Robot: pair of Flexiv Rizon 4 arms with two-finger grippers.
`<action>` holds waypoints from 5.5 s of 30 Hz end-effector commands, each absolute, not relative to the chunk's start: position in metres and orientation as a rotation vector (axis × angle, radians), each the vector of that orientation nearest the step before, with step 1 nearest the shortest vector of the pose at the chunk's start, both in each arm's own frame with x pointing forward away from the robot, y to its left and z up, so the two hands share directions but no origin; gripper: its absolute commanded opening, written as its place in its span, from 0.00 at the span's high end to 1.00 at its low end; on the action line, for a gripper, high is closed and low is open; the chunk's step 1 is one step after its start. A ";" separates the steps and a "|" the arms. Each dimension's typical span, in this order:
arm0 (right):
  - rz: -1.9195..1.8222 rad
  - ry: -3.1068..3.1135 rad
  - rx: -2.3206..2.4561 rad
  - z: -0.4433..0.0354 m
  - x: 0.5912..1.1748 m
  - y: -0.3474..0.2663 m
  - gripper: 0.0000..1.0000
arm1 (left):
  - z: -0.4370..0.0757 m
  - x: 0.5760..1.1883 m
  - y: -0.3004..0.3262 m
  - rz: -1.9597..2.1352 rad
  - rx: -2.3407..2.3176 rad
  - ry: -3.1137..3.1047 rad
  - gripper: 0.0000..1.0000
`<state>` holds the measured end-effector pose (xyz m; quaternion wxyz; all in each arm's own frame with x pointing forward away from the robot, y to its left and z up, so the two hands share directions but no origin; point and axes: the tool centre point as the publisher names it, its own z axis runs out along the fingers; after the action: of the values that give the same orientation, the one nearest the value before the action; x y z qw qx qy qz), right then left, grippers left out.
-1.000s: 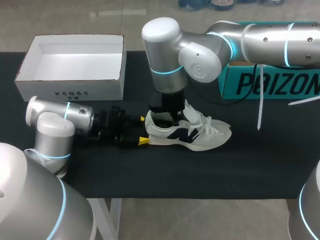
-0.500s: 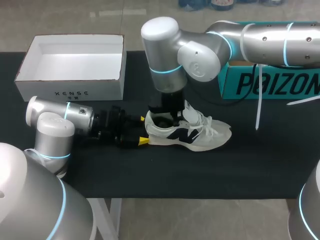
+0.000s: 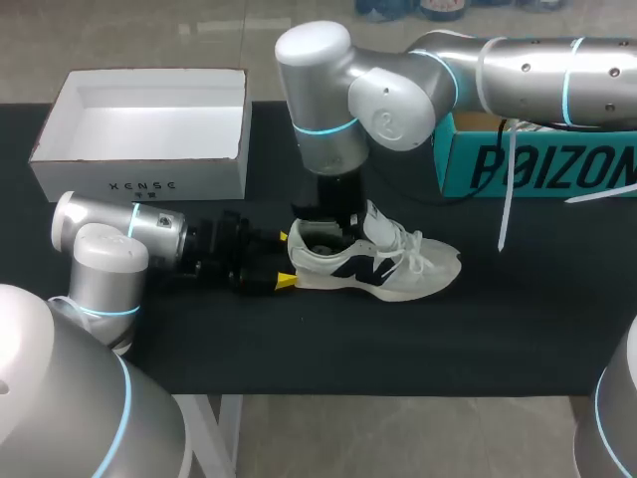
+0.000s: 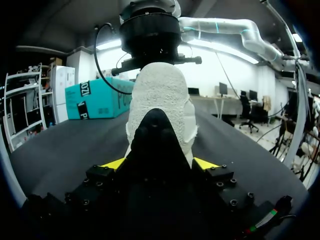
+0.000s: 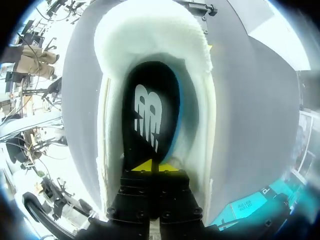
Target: Take the shoe out of the shoebox, open the shoe tongue, remove and reinsert the insole, then place the shoe into the shoebox
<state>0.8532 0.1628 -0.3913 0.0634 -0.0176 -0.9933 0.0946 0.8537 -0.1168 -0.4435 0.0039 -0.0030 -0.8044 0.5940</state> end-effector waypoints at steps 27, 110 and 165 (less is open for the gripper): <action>0.191 -3.087 -0.227 -0.355 0.866 0.137 1.00 | -0.449 0.855 -0.119 1.863 -0.009 -2.521 1.00; -0.581 -3.314 -0.330 -0.194 0.921 0.208 1.00 | -0.449 0.855 -0.119 1.863 -0.009 -2.521 1.00; -1.409 -2.897 -0.390 -0.089 0.798 0.167 1.00 | -0.449 0.855 -0.119 1.863 -0.009 -2.521 1.00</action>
<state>0.8135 0.1791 -0.0861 -0.0365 -0.1142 -0.9056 -0.4068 0.8545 -0.1172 -0.4438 0.0041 -0.0029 -0.8044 0.5941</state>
